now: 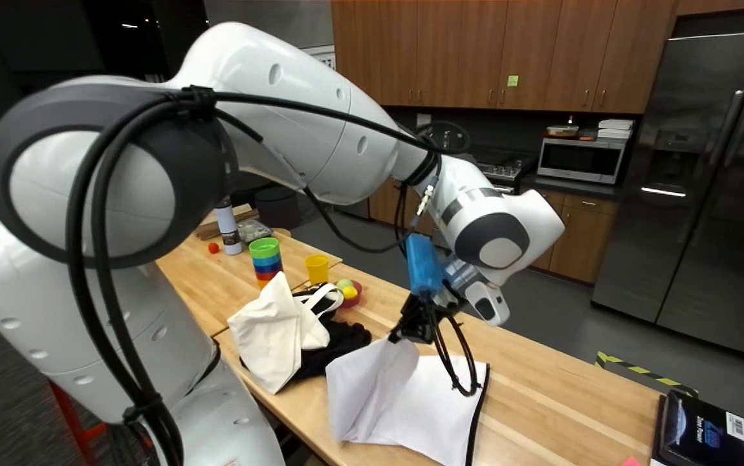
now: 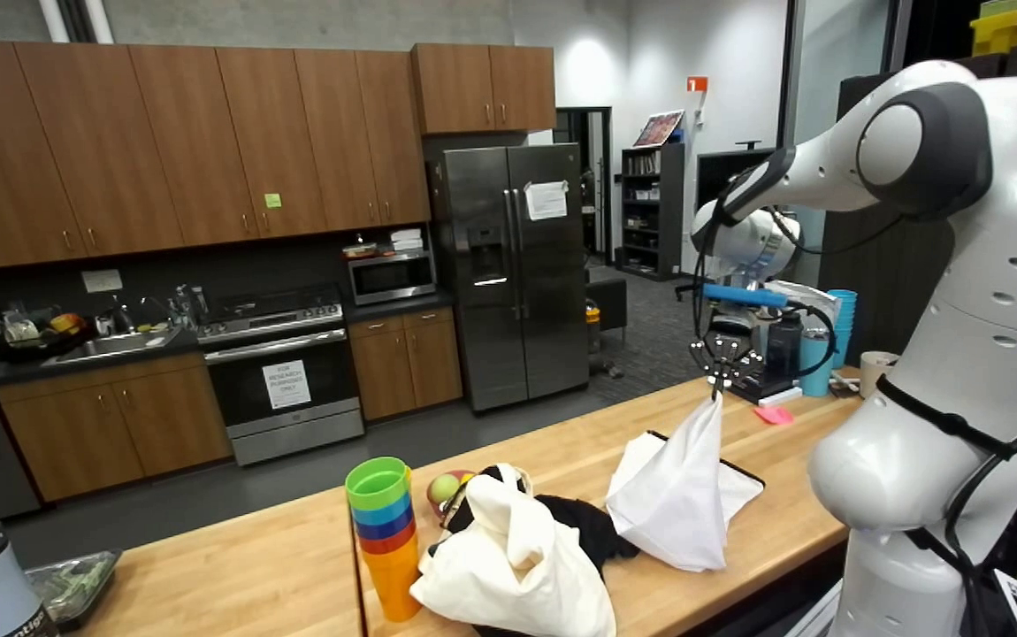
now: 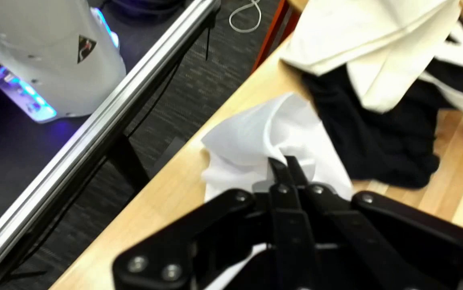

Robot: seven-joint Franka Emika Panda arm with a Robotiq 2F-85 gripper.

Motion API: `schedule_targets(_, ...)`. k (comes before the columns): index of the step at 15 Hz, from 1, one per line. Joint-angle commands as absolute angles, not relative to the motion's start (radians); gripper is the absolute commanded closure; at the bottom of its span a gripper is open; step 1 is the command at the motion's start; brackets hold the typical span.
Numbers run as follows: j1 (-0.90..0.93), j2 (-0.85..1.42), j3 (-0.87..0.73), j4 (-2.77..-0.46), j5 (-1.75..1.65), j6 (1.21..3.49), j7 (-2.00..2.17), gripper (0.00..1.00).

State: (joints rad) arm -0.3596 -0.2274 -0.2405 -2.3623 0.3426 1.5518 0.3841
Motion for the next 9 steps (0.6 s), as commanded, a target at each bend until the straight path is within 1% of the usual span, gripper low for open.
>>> schedule_targets(1,-0.42,-0.149,-0.317,-2.334,0.285,1.695,0.408,1.0)
schedule_targets(5,-0.471,-0.06,-0.416,-2.232,0.333,1.848,0.391,1.0)
schedule_targets(9,-0.501,0.035,-0.481,-2.1,0.407,1.977,0.415,1.0)
